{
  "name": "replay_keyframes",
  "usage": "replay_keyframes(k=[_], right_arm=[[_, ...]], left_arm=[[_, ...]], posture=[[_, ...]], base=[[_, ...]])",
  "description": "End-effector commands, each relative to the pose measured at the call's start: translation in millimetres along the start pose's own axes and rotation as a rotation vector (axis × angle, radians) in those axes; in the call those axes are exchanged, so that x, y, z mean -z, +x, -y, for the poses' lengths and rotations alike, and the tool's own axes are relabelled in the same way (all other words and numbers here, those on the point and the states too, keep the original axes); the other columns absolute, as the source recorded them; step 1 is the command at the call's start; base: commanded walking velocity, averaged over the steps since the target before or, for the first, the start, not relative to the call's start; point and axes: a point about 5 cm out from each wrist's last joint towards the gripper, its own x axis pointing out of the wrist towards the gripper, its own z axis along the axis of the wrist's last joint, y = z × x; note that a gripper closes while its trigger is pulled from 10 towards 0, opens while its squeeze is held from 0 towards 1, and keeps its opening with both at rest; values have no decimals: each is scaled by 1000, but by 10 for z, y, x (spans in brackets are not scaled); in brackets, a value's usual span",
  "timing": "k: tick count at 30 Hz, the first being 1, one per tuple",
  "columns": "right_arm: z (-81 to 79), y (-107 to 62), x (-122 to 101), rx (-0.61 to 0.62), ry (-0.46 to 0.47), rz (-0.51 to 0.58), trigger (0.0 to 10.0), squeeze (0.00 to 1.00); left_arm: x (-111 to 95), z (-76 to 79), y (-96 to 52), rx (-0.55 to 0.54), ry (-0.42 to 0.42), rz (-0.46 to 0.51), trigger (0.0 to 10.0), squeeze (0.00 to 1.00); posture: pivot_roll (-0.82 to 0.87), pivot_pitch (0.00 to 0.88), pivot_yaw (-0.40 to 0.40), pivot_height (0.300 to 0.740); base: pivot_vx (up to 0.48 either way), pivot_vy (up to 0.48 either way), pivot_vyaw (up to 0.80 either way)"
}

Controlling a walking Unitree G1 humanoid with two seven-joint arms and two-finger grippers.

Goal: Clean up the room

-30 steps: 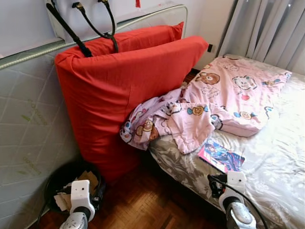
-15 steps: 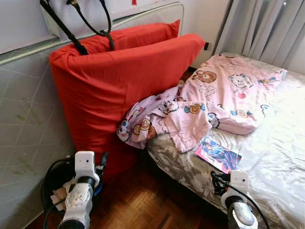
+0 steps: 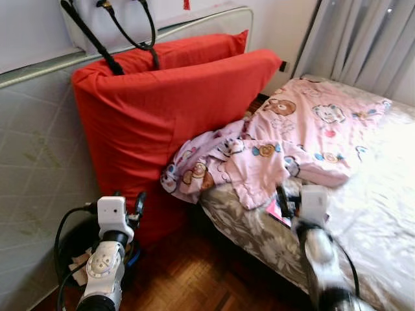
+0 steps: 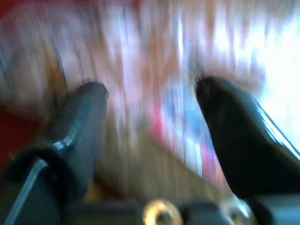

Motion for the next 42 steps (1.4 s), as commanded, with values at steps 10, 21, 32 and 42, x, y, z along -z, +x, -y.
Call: replay_keyframes(k=[10, 21, 32, 42], right_arm=[[166, -454, 746, 128, 92, -448, 10000, 0], [-272, -501, 823, -23, 234, -508, 10000, 0], [-305, -468, 798, -42, 226, -516, 10000, 0], [-292, -525, 850, -30, 215, -532, 10000, 0]], left_arm=[[628, -71, -404, -19, -8, -412, 10000, 0], [1043, 22, -827, -73, -54, -738, 10000, 0], [1057, 36, -829, -112, -67, -763, 10000, 0], [1075, 46, -854, -101, -61, -780, 10000, 0]], posture=[[81, 0, -59, 740], [82, 0, -76, 740], [96, 0, -80, 740], [93, 0, -75, 740]], base=[[0, 0, 0], [0, 0, 0], [0, 0, 0], [0, 0, 0]])
